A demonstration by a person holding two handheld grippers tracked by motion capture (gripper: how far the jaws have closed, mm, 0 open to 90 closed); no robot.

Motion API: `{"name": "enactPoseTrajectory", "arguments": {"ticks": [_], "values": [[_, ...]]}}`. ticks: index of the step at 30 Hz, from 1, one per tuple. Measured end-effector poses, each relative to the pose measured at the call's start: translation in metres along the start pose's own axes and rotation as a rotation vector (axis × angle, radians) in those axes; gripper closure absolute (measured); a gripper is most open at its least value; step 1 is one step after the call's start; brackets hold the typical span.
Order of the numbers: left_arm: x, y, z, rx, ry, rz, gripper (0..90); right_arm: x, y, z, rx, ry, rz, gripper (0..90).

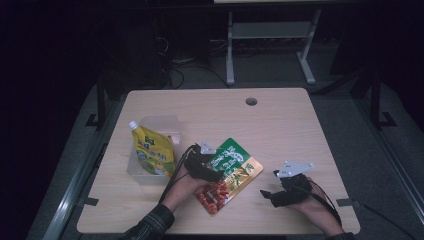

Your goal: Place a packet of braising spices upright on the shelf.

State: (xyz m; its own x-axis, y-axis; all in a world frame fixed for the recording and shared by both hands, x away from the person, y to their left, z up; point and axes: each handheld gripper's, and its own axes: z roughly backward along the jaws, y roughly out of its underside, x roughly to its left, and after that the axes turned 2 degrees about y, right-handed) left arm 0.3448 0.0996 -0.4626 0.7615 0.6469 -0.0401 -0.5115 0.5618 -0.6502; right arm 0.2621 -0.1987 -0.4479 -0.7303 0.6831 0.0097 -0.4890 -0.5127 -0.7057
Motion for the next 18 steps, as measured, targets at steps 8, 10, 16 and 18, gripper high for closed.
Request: {"name": "enactPoseTrajectory", "arguments": {"ticks": [8,10,16,18], "values": [[0.002,-0.002,-0.006,0.002,-0.007,0.029,10.8,-0.001,0.005,0.005,-0.004,0.008,-0.011,17.2],[0.002,-0.002,-0.008,0.017,0.001,0.035,10.5,0.000,0.007,0.006,-0.005,0.013,-0.011,17.2],[0.000,-0.005,-0.010,0.029,-0.002,0.029,10.5,0.000,0.011,0.010,-0.006,0.021,-0.019,17.2],[-0.002,-0.006,-0.011,0.034,0.006,0.025,10.5,0.000,0.012,0.011,-0.007,0.024,-0.021,17.2]]}}
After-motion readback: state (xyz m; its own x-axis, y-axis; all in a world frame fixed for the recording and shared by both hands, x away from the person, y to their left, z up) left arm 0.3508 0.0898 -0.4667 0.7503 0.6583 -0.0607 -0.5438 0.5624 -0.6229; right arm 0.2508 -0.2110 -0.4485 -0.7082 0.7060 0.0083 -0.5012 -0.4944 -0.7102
